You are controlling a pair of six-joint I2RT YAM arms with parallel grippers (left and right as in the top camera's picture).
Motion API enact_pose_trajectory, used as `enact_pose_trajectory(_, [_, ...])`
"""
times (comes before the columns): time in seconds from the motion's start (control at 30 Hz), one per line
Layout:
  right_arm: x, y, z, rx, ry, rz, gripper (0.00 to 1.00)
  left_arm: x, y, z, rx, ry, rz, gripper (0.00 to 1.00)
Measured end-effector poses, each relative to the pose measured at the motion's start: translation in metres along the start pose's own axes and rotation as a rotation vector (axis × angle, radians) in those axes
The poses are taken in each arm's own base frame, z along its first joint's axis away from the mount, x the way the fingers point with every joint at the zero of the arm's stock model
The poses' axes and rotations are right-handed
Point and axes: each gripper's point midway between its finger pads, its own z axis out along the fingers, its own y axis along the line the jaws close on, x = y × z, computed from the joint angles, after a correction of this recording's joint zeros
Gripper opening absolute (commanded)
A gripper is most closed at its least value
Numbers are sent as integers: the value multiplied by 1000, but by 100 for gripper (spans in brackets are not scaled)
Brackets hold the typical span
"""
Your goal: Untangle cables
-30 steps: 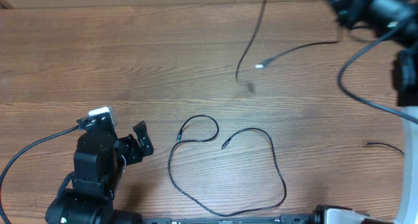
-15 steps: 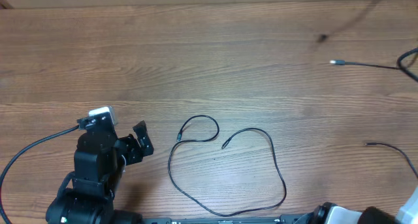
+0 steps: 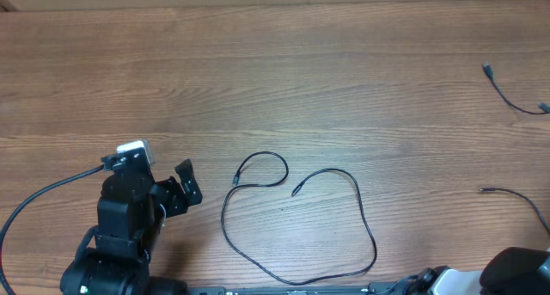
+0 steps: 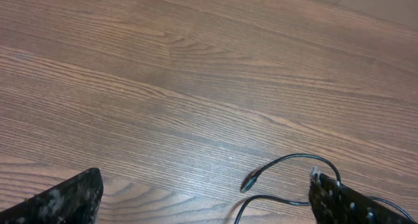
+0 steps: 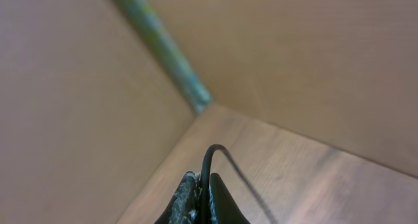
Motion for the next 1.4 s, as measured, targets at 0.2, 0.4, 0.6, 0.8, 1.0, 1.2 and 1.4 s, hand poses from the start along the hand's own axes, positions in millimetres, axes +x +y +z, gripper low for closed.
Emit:
enact_pose_trajectory(0.2, [-9,-44,-1,115,-15,95,4,0,0,0,0,0,0,100])
enact_pose_trajectory(0.4, [10,-98,8,272,39,271,4,0,0,0,0,0,0,100])
enact_pose_trajectory(0.6, [-13,-148,-6,384,-57,371,4,0,0,0,0,0,0,100])
enact_pose_trajectory(0.8, [-25,-153,-28,418,-111,378,4,0,0,0,0,0,0,100])
enact_pose_trajectory(1.0, [-33,-139,-47,456,-180,344,4,0,0,0,0,0,0,100])
enact_pose_trajectory(1.2, [-20,-132,-36,493,-150,299,4,0,0,0,0,0,0,100])
enact_pose_trajectory(1.4, [33,-158,12,601,41,268,8,0,0,0,0,0,0,100])
